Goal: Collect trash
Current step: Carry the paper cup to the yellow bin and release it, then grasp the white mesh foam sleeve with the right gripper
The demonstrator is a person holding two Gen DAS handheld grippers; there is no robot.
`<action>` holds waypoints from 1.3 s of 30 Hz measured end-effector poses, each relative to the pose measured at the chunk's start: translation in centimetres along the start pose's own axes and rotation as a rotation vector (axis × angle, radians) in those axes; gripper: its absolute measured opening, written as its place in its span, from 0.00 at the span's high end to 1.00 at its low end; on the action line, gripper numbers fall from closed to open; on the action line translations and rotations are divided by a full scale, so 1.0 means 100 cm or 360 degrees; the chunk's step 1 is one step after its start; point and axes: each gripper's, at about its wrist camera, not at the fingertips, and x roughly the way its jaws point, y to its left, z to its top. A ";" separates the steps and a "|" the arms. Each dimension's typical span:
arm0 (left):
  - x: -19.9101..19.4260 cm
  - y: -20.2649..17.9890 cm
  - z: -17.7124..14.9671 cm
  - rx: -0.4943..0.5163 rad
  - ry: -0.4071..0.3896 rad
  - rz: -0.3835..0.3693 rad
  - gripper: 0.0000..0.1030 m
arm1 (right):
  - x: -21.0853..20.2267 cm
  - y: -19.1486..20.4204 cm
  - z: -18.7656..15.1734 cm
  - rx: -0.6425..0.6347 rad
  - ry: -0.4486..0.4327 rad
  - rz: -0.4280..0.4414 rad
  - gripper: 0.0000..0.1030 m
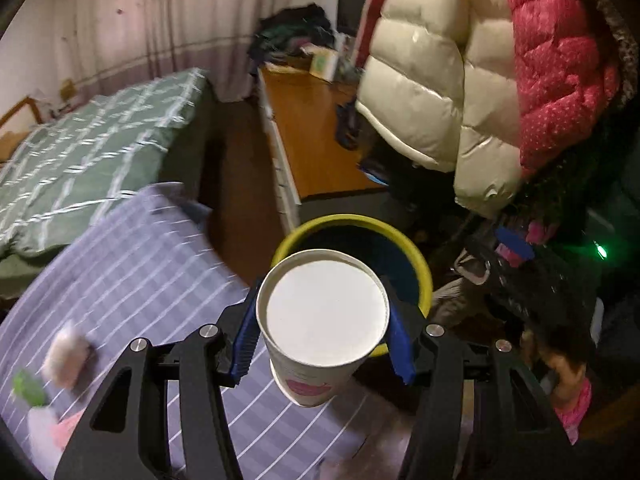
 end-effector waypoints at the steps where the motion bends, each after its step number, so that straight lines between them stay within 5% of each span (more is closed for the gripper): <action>1: 0.014 -0.005 0.007 -0.0001 0.0025 -0.0022 0.47 | -0.001 -0.004 -0.001 0.0001 0.0000 -0.0003 0.37; 6: 0.069 -0.023 0.033 0.0021 0.0066 -0.0012 0.45 | -0.010 -0.015 0.000 0.0009 -0.0022 -0.0042 0.34; 8: 0.087 -0.024 0.041 -0.0001 0.0069 -0.0001 0.24 | -0.015 -0.018 0.000 0.0011 -0.0043 -0.0068 0.33; 13: 0.089 -0.016 0.048 -0.0102 0.0068 -0.0017 0.22 | -0.020 -0.020 -0.001 0.0013 -0.0056 -0.0083 0.33; 20: -0.001 0.007 0.025 -0.0106 -0.0150 0.0056 0.12 | -0.010 -0.004 -0.005 -0.0005 -0.0011 0.0008 0.32; 28: -0.112 0.081 -0.048 -0.0320 -0.0390 0.0295 0.08 | -0.004 0.054 -0.007 -0.0123 0.0039 0.0151 0.32; 31: -0.150 0.111 -0.086 -0.0416 -0.0471 0.0421 0.06 | -0.004 0.087 -0.006 -0.0198 0.0052 0.0226 0.31; 39: -0.239 0.189 -0.194 -0.0609 -0.0628 0.1003 0.05 | -0.009 0.185 -0.005 -0.0367 0.0113 0.0529 0.31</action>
